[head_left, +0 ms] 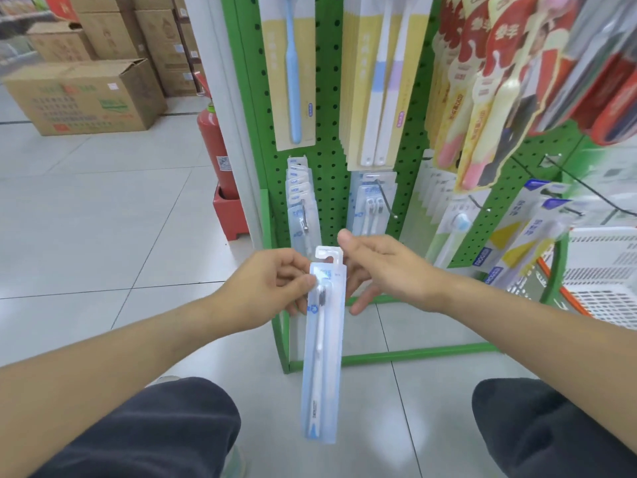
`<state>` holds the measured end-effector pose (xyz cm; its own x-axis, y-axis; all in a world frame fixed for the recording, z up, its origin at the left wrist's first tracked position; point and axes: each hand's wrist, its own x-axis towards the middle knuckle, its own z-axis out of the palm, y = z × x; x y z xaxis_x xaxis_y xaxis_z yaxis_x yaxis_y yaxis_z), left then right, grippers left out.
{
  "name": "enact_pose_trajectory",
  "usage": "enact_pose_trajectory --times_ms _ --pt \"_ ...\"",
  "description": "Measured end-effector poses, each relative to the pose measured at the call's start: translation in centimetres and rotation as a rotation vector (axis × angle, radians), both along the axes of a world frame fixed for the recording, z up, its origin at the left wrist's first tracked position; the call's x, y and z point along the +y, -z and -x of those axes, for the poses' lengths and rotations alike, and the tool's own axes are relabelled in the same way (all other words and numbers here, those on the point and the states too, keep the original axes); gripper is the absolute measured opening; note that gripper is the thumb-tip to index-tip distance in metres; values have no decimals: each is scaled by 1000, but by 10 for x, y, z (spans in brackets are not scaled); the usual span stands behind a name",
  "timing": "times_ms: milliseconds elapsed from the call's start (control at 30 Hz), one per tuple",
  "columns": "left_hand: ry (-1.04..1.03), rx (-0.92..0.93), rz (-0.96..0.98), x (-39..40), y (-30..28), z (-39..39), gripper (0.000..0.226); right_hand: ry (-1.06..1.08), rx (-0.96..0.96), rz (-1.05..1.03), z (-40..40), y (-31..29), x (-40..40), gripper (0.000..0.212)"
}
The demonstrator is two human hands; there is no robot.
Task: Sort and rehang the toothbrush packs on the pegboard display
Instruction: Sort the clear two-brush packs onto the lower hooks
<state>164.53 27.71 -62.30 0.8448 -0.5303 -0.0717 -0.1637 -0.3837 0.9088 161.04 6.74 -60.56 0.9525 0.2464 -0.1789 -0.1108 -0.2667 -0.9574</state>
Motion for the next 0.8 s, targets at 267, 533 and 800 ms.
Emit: enact_pose_trajectory --times_ms 267,533,800 --pt "66 246 23 -43 14 18 14 62 -63 144 16 15 -34 21" --pt "39 278 43 -73 22 23 22 128 -205 367 20 20 -48 19" --pt "144 212 -30 -78 16 12 23 209 -227 369 21 29 -50 28"
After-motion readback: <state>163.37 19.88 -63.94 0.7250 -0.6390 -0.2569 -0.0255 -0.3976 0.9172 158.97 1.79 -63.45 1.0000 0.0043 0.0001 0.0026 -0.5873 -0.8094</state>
